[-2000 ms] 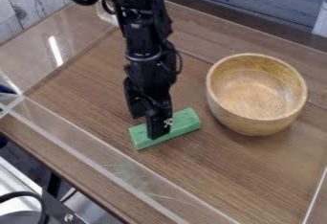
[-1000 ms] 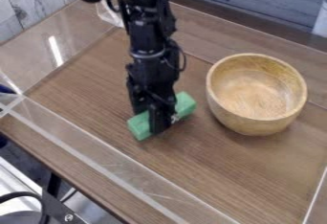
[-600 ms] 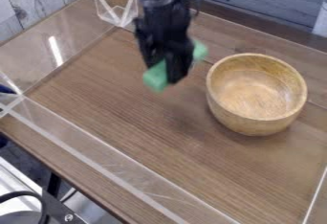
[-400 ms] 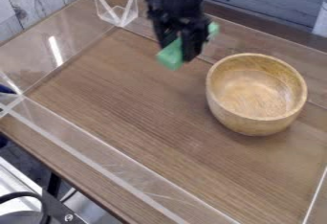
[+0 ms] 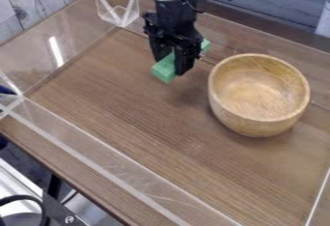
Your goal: Put the green block in the brown bowl
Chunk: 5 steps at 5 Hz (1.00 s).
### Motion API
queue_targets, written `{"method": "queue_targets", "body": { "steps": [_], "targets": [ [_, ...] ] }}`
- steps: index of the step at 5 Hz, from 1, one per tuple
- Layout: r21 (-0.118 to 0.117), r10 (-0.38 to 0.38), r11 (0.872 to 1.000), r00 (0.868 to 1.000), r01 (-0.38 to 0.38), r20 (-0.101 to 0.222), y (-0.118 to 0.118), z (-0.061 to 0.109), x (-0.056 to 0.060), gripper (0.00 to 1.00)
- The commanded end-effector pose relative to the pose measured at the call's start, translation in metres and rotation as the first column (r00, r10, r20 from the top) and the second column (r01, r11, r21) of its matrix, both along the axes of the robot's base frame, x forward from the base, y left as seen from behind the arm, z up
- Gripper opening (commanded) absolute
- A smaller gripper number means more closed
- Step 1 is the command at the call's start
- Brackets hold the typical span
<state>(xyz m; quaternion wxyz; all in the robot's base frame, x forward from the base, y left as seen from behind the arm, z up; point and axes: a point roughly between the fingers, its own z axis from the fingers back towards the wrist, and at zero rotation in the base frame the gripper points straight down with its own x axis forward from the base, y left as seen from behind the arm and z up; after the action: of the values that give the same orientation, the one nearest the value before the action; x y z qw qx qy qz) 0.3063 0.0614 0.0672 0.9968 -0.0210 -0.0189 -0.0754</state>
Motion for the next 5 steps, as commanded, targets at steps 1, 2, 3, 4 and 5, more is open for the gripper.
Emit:
{"method": "queue_targets", "body": {
  "steps": [1, 2, 3, 4, 5],
  "targets": [
    [-0.001, -0.013, 1.0, 0.998, 0.013, 0.053, -0.013, 0.015, 0.014, 0.0],
    [-0.016, -0.032, 0.999, 0.998, 0.033, 0.06, -0.029, 0.018, 0.023, 0.0],
    [-0.03, -0.055, 0.998, 0.996, 0.057, 0.063, -0.048, 0.018, 0.032, 0.0],
    [-0.038, -0.084, 0.996, 0.995, 0.086, 0.061, -0.069, 0.014, 0.04, 0.0],
    [-0.043, -0.107, 0.993, 0.992, 0.11, 0.06, -0.088, 0.009, 0.052, 0.0]
  ]
}}
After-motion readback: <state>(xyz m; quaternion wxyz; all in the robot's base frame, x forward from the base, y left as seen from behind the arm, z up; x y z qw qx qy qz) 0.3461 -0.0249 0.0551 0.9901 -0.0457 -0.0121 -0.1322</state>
